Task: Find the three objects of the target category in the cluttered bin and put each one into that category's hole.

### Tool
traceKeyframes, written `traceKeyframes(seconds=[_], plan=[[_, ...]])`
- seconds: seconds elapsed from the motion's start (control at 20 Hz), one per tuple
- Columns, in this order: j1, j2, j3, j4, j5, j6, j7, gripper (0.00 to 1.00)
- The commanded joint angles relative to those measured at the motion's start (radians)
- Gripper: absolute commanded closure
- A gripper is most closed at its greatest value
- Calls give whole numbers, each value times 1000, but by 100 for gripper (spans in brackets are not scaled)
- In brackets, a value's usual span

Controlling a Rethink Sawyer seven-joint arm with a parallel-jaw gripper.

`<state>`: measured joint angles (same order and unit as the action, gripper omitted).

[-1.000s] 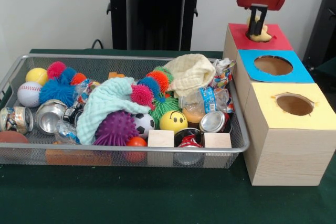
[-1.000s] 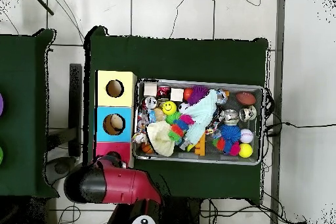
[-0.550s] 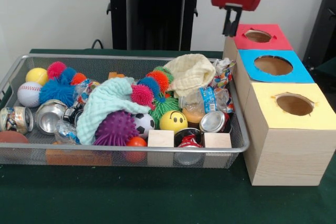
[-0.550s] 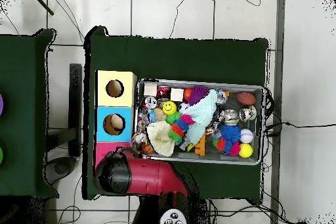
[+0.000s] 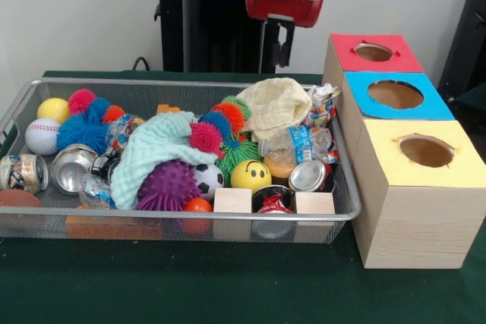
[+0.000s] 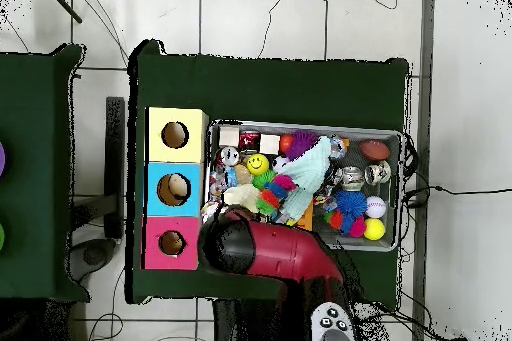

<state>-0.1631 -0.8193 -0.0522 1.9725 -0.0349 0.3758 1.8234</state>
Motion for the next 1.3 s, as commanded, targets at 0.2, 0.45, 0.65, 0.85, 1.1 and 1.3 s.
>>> traceKeyframes(seconds=[0.2, 0.45, 0.65, 0.85, 1.1, 1.3], plan=[[-64, -14, 169, -79, -112, 82, -109, 0], [-91, -7, 204, -95, -146, 83, -121, 0], [-137, 47, 261, -148, -154, 162, -165, 0], [-159, 66, 289, -165, -186, 162, -170, 0], [-188, 120, 338, -218, -231, 161, -188, 0], [-178, 134, 356, -270, -252, 191, -174, 0]])
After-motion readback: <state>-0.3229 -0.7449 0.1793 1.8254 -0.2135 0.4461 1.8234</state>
